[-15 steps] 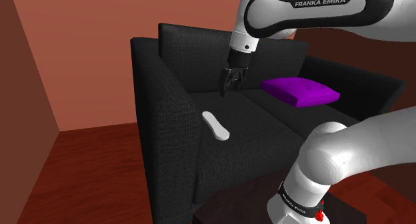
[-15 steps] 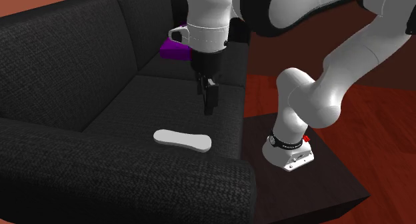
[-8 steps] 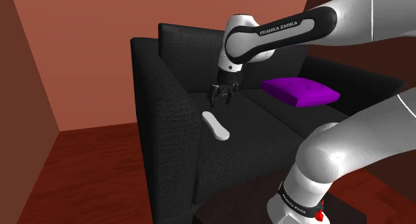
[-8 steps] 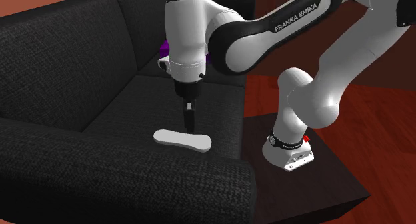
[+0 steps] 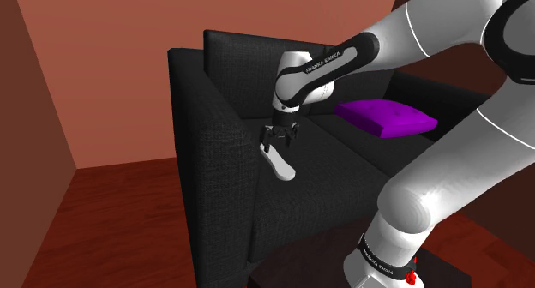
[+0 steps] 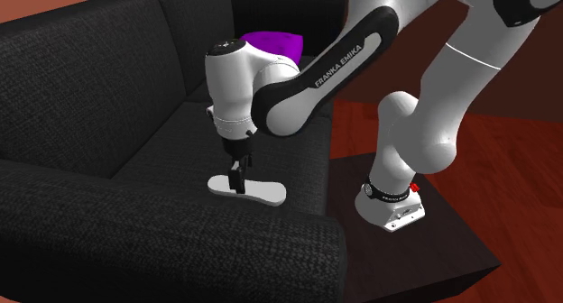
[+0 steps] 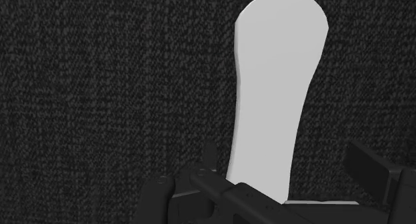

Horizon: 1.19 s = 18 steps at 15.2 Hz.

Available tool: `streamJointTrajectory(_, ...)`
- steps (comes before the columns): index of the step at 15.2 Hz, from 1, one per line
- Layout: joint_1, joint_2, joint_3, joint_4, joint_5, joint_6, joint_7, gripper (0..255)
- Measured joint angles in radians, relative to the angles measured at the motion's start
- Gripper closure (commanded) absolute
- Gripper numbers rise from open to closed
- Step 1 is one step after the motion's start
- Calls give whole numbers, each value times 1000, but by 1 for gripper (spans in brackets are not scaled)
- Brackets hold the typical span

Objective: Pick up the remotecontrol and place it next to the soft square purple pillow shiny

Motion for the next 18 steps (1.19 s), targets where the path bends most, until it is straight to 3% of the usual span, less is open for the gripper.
streamJointTrajectory(7, -5, 73, 3, -37, -5, 109, 7, 0)
streamJointTrajectory(13, -5, 79, 3, -40, -5, 119, 7, 0)
streamJointTrajectory(14, -5, 79, 3, -40, -5, 119, 7, 255)
streamJointTrajectory(18, -5, 79, 2, -40, -5, 119, 7, 255)
